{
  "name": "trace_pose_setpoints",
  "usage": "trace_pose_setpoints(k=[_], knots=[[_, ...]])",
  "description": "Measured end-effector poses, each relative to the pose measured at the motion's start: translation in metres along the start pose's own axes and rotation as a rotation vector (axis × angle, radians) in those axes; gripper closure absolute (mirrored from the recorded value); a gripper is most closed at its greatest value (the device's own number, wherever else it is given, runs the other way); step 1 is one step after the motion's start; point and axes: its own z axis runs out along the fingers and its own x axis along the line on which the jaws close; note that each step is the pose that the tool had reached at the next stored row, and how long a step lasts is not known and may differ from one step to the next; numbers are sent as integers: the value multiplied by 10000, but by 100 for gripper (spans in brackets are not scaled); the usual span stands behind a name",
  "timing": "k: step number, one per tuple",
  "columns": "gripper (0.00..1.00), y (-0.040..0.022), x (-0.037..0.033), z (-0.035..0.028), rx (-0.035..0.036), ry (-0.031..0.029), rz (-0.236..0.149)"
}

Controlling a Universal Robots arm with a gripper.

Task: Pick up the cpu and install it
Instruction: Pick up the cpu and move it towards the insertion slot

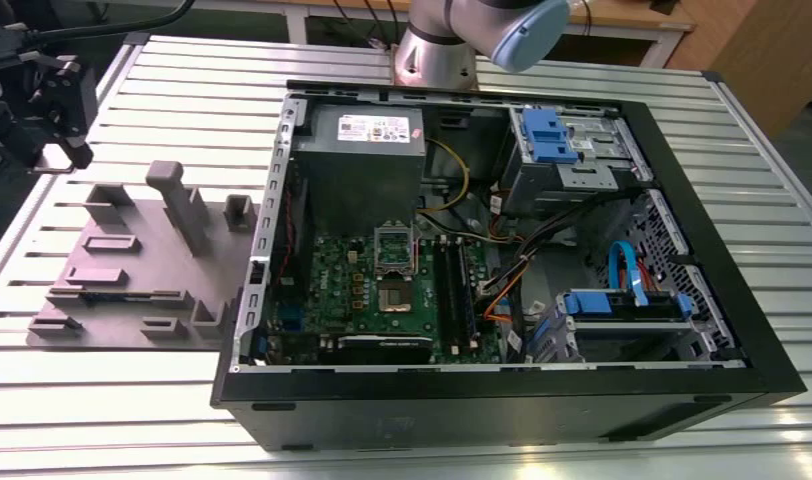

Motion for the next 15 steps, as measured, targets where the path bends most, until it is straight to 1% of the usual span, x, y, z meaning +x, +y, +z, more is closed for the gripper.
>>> trace_pose_setpoints(k=[4, 15], knots=[[53, 0, -52, 1, 1, 1, 0], [53, 0, -56, -2, 0, 1, 0]])
